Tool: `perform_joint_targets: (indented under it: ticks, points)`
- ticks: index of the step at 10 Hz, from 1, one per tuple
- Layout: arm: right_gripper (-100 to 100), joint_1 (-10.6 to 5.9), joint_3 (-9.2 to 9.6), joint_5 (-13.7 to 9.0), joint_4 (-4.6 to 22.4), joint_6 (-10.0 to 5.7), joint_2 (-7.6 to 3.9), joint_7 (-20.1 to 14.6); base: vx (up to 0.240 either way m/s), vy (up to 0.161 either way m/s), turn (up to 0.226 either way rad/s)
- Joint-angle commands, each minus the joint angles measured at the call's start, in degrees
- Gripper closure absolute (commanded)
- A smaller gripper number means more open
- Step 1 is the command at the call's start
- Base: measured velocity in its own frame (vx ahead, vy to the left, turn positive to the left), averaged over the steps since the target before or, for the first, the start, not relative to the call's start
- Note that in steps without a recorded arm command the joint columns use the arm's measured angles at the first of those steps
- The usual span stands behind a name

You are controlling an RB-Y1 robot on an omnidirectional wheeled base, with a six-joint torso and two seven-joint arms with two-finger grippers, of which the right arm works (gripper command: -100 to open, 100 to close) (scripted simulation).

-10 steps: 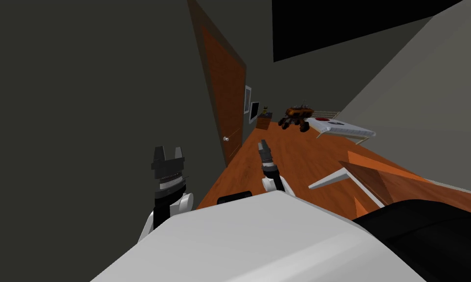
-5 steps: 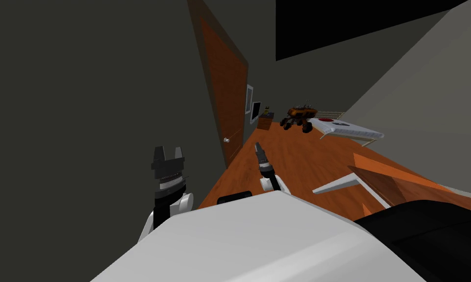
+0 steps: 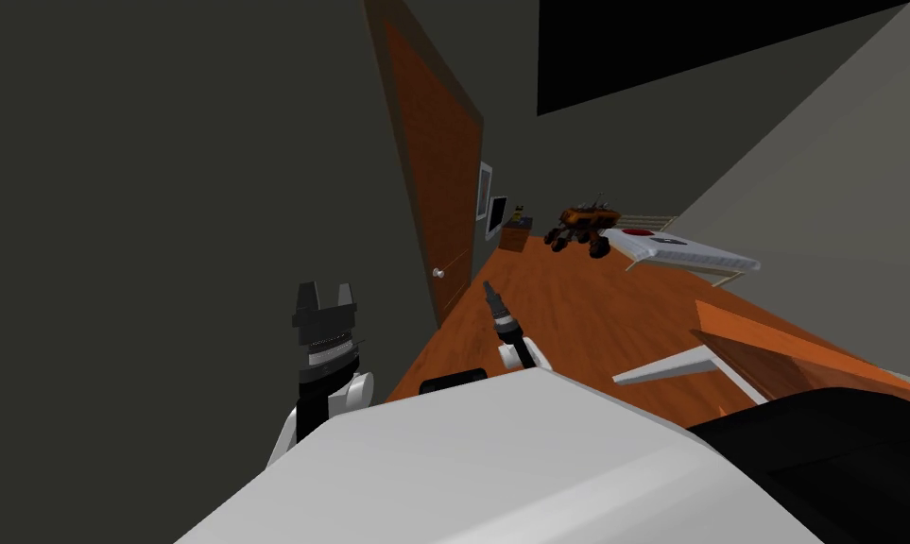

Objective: Pull the door open

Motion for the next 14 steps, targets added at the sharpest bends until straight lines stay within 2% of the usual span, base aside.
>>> perform_joint_targets:
  ticks: [1,9,10,11,12,14]
  points:
    - [-100,-1.28,0.58,0.7,2.8,-0.62,-0.44,2.1,0.09,-0.014,0.033]
    - [-100,-7.11,3.47,3.9,16.4,-4.67,-2.47,11.8,0.099,-0.017,0.031]
    - [-100,-7.11,3.47,3.9,16.8,-4.67,-2.47,11.8,0.067,-0.01,0.013]
    - [-100,-7.84,3.83,4.4,18.5,-5.18,-2.7,13.0,0.054,-0.006,0.02]
    - [-100,-7.84,3.83,4.4,18.5,-5.18,-2.7,13.0,0.04,-0.006,0.01]
    - [-100,-9.31,4.56,5.2,22.1,-6.2,-3.17,15.5,0.057,-0.016,0.027]
